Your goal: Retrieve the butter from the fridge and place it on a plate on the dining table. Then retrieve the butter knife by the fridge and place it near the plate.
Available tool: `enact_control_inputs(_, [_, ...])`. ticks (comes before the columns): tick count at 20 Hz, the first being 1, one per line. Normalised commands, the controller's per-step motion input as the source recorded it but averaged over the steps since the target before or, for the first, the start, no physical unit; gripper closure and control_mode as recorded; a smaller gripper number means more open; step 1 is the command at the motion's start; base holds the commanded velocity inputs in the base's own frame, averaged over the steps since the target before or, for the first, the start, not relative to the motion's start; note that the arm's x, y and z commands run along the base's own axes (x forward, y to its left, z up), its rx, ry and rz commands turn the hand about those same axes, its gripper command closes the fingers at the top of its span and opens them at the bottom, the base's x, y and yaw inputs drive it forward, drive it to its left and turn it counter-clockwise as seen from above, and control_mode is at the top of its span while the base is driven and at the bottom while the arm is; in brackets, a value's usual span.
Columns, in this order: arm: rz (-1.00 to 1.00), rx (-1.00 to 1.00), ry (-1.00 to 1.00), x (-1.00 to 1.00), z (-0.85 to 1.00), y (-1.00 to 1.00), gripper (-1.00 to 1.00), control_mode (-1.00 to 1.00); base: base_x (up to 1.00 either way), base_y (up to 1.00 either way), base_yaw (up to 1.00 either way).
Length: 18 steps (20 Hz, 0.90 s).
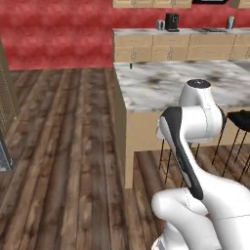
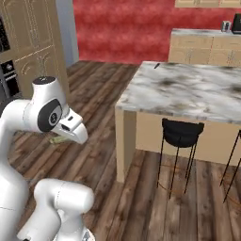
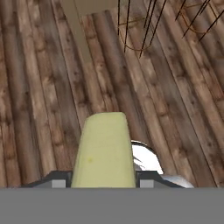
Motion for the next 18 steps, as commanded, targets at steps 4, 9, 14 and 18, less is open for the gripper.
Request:
enact_control_inputs(4, [0.00,0.00,0.00,0.00,0.00,0.00,1.00,1.00,0.03,-1.00,-0.53])
enact_control_inputs(9, [0.00,0.00,0.00,0.00,0.00,0.00,1.00,1.00,0.41,-1.00,-0.43])
enact_control_inputs(14, [0.00,0.00,0.00,0.00,0.00,0.00,1.00,1.00,0.81,-1.00,-0.24])
enact_control_inputs(18, [0.00,0.00,0.00,0.00,0.00,0.00,1.00,1.00,0.57,-1.00,-0.17])
